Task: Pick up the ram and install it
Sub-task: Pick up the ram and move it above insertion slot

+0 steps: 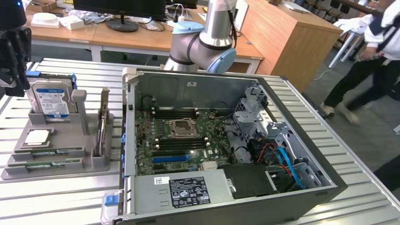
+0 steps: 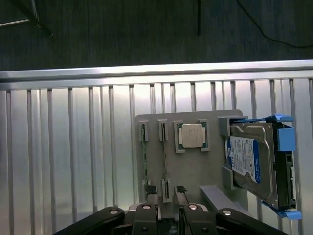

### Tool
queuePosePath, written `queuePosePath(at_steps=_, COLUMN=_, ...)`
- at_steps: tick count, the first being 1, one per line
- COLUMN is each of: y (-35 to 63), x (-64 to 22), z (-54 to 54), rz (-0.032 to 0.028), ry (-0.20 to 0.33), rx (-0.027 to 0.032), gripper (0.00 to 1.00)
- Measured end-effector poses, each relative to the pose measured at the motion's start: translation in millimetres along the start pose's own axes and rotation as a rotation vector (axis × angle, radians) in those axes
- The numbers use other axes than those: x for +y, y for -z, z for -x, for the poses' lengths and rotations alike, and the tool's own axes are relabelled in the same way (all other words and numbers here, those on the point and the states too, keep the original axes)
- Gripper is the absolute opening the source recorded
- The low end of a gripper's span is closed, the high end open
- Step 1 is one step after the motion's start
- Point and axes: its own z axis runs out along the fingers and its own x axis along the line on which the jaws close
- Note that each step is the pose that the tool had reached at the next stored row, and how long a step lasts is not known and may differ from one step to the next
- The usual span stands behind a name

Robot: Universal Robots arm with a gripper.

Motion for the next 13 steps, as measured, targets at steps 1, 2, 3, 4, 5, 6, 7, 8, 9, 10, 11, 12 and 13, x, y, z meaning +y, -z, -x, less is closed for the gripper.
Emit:
queuePosePath(at_steps=1, y=0.0, x=0.0, z=0.0, rz=0.0000, ry=0.000, rx=0.0000, gripper=0.27)
queuePosePath(at_steps=2, y=0.0, x=0.0, z=0.0, rz=0.0000, ry=0.000, rx=0.0000, gripper=0.27)
queuePosePath(at_steps=3, y=0.0, x=0.0, z=0.0, rz=0.0000, ry=0.000, rx=0.0000, gripper=0.27)
queuePosePath(at_steps=4, y=0.0, x=0.0, z=0.0, rz=0.0000, ry=0.000, rx=0.0000, gripper=0.27)
queuePosePath(at_steps=5, y=0.0, x=0.0, z=0.0, rz=0.0000, ry=0.000, rx=0.0000, gripper=0.28)
queuePosePath(at_steps=6, y=0.0, x=0.0, z=0.0, rz=0.0000, ry=0.000, rx=0.0000, gripper=0.28)
queuePosePath(at_steps=7, y=0.0, x=0.0, z=0.0, rz=0.0000, ry=0.000, rx=0.0000, gripper=0.28)
queuePosePath(at_steps=8, y=0.0, x=0.0, z=0.0, rz=0.0000, ry=0.000, rx=0.0000, gripper=0.35)
queuePosePath(at_steps=9, y=0.0, x=0.0, z=0.0, rz=0.0000, ry=0.000, rx=0.0000, gripper=0.35)
queuePosePath(at_steps=10, y=0.0, x=0.0, z=0.0, rz=0.0000, ry=0.000, rx=-0.0001, gripper=0.35)
queuePosePath(at_steps=11, y=-0.4, x=0.0, z=0.0, rz=-0.0001, ry=0.000, rx=-0.0002, gripper=0.35)
queuePosePath(at_steps=12, y=-1.1, x=-0.1, z=0.0, rz=-0.0005, ry=0.000, rx=-0.0004, gripper=0.35)
queuePosePath(at_steps=13, y=-2.0, x=-0.1, z=0.0, rz=-0.0008, ry=0.000, rx=-0.0003, gripper=0.35)
